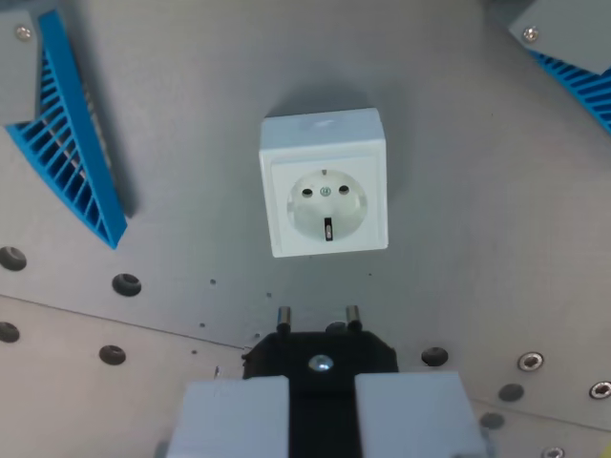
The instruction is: Move above the white socket
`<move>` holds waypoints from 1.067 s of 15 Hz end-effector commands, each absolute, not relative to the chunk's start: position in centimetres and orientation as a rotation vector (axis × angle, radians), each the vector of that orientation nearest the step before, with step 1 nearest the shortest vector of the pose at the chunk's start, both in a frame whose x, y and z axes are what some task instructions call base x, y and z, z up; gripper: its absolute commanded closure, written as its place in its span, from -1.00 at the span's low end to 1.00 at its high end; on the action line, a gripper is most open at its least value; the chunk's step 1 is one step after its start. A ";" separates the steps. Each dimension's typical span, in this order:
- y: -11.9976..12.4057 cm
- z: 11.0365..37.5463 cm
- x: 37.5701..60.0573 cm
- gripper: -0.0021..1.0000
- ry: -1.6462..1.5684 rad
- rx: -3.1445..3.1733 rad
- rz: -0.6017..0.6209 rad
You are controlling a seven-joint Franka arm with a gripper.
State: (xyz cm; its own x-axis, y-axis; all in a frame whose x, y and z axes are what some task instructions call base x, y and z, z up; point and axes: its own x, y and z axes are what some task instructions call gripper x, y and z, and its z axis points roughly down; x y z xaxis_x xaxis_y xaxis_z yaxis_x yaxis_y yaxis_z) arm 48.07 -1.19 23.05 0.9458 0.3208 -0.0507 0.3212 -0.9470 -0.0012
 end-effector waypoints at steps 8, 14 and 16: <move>-2.4 17.9 46.4 1.00 0.628 3.053 0.052; -2.8 14.9 45.8 1.00 0.635 3.049 0.060; -2.9 13.9 45.5 1.00 0.638 3.047 0.060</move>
